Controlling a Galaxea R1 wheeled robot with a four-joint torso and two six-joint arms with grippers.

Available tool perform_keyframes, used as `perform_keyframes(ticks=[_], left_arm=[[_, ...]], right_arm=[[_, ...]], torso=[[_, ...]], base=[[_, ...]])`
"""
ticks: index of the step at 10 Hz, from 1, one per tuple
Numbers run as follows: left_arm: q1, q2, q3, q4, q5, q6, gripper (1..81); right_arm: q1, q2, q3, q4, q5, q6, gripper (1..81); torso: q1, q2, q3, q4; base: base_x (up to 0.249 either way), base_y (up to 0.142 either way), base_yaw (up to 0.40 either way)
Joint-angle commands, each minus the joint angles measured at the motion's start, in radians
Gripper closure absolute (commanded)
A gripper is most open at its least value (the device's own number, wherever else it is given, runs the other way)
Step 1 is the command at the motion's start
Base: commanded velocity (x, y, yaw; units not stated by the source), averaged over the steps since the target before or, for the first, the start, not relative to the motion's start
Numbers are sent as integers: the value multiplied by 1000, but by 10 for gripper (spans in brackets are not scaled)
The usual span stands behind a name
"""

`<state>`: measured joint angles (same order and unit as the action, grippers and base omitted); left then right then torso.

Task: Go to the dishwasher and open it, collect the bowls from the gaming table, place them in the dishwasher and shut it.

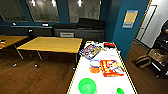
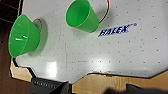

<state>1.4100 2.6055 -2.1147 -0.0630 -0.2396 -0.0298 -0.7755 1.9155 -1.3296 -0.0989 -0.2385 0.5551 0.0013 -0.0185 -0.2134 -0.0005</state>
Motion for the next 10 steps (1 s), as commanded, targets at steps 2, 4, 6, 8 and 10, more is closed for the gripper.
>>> perform_keyframes(ticks=[2,4,6,8,10], left_arm=[[-36,-19,10,3,48,-1,10],[-36,-16,8,3,48,-1,10],[-36,-14,8,2,48,-1,10],[-36,-14,8,2,48,-1,10],[-36,-14,7,2,48,-1,10]], right_arm=[[205,-67,-17,25,-113,68,10],[262,-60,-8,30,-153,75,10],[293,-51,-6,31,-174,80,10],[299,-50,-5,31,-174,80,10],[301,-47,-8,31,-174,80,10]], torso=[[0,0,0,0],[0,0,0,0],[0,0,0,0],[0,0,-47,0],[0,0,-98,0]], base=[[0,0,0],[0,0,0],[0,0,0],[0,0,0],[0,0,0]])
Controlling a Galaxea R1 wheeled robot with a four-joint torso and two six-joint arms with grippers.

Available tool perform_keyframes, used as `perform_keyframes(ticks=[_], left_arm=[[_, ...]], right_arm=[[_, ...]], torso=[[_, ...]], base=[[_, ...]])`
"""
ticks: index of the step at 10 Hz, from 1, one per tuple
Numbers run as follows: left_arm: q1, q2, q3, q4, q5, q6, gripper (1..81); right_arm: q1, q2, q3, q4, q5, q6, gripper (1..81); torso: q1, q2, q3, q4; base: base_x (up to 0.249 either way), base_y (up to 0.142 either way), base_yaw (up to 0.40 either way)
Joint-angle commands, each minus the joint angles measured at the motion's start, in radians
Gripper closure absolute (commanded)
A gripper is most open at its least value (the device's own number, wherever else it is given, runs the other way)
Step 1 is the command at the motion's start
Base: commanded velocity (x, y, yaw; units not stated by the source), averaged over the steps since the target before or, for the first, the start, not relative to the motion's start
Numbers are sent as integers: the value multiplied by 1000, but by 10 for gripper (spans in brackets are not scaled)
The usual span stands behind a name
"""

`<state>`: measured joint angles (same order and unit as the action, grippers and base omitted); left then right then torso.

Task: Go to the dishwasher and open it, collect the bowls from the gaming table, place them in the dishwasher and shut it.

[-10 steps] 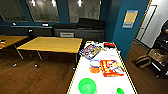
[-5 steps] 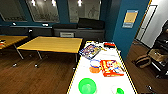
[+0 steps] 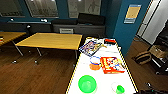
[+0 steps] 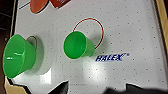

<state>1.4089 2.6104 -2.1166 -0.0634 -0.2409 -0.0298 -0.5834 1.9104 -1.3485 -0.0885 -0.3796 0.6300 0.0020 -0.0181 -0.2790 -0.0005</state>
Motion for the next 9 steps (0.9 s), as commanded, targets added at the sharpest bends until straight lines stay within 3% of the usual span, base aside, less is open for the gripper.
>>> perform_keyframes(ticks=[1,3,4,9], left_arm=[[-35,-18,9,2,49,-1,10],[-35,-16,9,2,49,-1,10],[-35,-13,9,2,49,-1,10],[-35,-9,9,2,49,-1,10]], right_arm=[[111,-38,8,21,-33,5,10],[130,-25,3,21,-39,5,10],[147,-14,-1,21,-39,5,10],[213,44,-56,26,-74,31,10]], torso=[[0,0,-64,0],[0,0,-112,0],[0,1,-75,0],[1,2,-94,0]], base=[[0,0,0],[0,0,0],[0,0,0],[0,0,0]])
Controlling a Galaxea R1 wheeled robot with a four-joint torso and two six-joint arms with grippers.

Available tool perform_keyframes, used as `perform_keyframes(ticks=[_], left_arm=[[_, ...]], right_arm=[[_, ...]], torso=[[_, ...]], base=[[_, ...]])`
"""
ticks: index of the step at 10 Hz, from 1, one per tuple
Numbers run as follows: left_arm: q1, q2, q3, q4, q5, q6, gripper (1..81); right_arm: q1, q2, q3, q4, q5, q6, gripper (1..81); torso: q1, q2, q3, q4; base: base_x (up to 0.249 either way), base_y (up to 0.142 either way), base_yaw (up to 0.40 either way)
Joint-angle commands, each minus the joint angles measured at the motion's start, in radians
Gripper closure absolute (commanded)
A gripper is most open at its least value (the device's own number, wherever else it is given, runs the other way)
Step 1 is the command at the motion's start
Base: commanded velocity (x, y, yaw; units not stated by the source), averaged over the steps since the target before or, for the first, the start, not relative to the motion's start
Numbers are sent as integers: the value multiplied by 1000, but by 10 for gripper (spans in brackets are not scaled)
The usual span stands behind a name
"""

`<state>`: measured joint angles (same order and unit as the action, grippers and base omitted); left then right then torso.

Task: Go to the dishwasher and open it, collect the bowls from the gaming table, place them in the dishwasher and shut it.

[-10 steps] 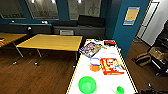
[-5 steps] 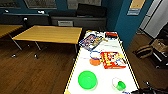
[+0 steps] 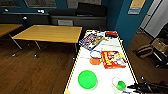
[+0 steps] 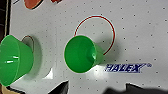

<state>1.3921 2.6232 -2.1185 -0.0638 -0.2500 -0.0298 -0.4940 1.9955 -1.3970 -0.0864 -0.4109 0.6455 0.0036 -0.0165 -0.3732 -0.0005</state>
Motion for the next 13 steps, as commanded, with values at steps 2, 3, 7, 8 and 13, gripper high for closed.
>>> perform_keyframes(ticks=[2,3,7,8,13], left_arm=[[-18,-21,12,4,58,-1,10],[-18,-21,11,4,58,-1,10],[-18,-21,11,4,58,-1,10],[-20,-20,11,4,58,-1,10],[-18,-15,5,2,58,-1,10]], right_arm=[[152,-39,-25,25,-46,26,10],[163,-38,-37,24,-62,46,10],[163,11,-114,25,-69,68,10],[160,36,-141,27,-71,68,10],[143,77,-181,25,-68,81,10]], torso=[[0,0,0,0],[0,0,0,0],[0,0,0,0],[0,0,-1,0],[0,0,-1,0]], base=[[0,0,0],[0,0,0],[0,0,0],[0,0,0],[0,0,0]])
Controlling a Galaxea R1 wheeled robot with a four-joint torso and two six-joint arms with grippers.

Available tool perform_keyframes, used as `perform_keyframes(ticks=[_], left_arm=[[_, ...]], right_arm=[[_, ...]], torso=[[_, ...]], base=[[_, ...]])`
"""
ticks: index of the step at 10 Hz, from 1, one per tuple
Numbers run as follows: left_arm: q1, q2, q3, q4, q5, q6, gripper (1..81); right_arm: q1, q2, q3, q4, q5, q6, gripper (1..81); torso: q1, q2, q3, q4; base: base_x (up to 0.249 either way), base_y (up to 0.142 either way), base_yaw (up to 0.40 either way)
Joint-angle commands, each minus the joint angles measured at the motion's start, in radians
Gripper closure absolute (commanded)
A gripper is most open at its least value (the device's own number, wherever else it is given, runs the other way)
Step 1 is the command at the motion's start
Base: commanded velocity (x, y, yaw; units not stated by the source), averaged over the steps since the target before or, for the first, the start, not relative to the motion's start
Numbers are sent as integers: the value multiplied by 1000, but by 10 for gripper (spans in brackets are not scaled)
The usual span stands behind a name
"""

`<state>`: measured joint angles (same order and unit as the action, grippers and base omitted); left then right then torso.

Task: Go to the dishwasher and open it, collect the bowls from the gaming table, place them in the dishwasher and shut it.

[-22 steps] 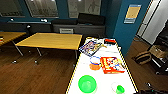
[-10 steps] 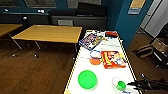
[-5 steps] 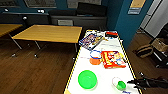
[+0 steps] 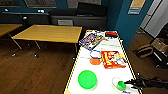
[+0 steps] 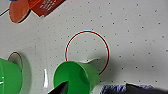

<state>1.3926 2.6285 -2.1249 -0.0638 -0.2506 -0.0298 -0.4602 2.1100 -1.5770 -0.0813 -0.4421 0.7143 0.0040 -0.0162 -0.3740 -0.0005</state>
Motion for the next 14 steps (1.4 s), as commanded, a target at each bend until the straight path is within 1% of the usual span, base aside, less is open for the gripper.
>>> perform_keyframes(ticks=[1,5,9,14], left_arm=[[-20,-20,11,2,59,-1,10],[-20,-13,-6,1,59,-1,10],[-20,-10,-9,1,59,-1,10],[-19,-10,-9,1,59,-1,10]], right_arm=[[105,-32,-9,18,-36,17,10],[94,-6,-52,20,-30,19,10],[94,7,-58,18,-26,19,10],[65,32,-70,18,-17,19,10]], torso=[[0,0,0,0],[0,0,0,0],[0,0,0,0],[0,0,0,0]], base=[[0,0,0],[0,0,0],[0,0,0],[0,0,0]])
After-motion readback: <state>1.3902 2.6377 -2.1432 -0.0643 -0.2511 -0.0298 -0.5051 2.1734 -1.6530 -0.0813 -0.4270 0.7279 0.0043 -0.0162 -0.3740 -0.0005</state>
